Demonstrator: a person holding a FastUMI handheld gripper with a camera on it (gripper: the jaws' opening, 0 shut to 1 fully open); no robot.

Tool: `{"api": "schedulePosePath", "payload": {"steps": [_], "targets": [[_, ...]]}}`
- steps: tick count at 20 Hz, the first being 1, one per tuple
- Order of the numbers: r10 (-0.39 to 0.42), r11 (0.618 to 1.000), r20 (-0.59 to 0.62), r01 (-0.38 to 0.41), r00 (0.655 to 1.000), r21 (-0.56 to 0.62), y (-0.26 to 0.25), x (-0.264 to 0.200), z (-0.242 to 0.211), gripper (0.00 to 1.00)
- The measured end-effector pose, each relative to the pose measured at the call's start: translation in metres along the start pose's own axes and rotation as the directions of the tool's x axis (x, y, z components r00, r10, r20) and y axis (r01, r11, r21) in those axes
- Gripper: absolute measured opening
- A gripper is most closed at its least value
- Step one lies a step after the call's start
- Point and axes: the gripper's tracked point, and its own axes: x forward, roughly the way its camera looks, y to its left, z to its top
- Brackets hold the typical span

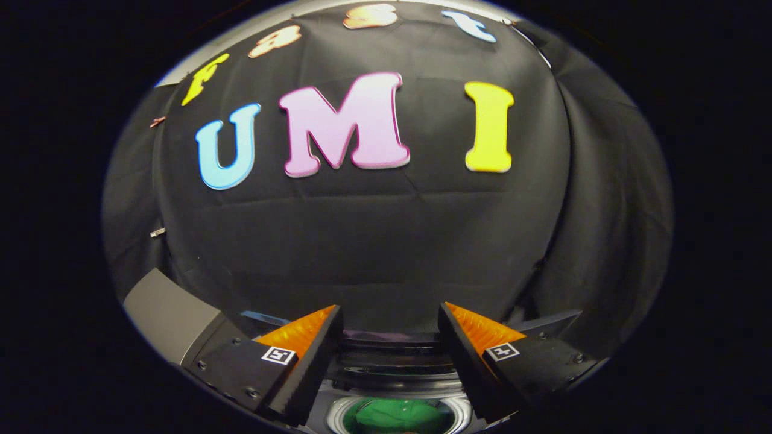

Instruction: Put the clothes into the washing machine and then close the washing machine lid.

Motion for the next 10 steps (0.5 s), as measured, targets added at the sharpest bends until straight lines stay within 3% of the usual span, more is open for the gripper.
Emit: {"api": "schedulePosePath", "payload": {"steps": [10], "targets": [[0.035, 0.999, 0.119, -0.030, 0.992, -0.043, 0.001, -0.020, -0.012, 1.00]]}}
